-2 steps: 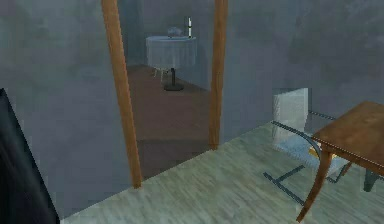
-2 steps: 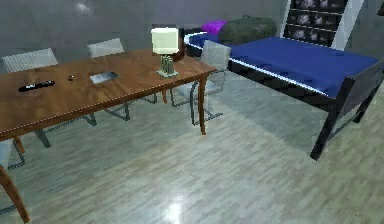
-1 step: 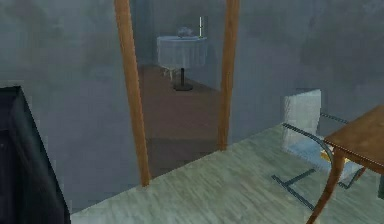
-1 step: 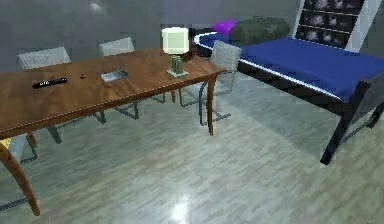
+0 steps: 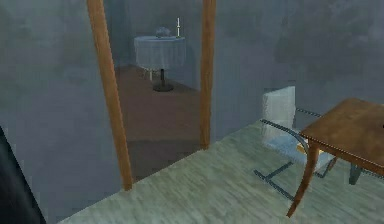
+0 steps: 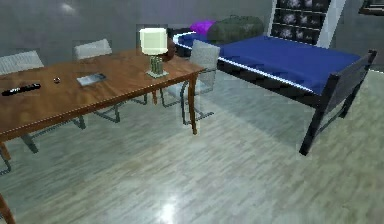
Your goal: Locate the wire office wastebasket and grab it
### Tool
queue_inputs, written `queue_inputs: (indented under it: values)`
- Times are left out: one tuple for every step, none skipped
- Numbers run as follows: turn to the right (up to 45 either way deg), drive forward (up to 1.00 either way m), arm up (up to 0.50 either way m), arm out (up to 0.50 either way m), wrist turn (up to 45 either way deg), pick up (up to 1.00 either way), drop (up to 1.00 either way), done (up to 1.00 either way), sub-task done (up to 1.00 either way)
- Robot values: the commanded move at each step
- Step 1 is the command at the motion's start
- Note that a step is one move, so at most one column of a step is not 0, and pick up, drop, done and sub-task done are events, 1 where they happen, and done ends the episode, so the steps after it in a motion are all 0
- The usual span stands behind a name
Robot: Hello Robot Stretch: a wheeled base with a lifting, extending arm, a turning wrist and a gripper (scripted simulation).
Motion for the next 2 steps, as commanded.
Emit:
queue_inputs:
  values:
    - [0.0, 0.50, 0.00, 0.00, 0.0, 0.00, 0.00, 0.00, 0.00]
    - [0.0, 1.00, 0.00, 0.00, 0.0, 0.00, 0.00, 0.00, 0.00]
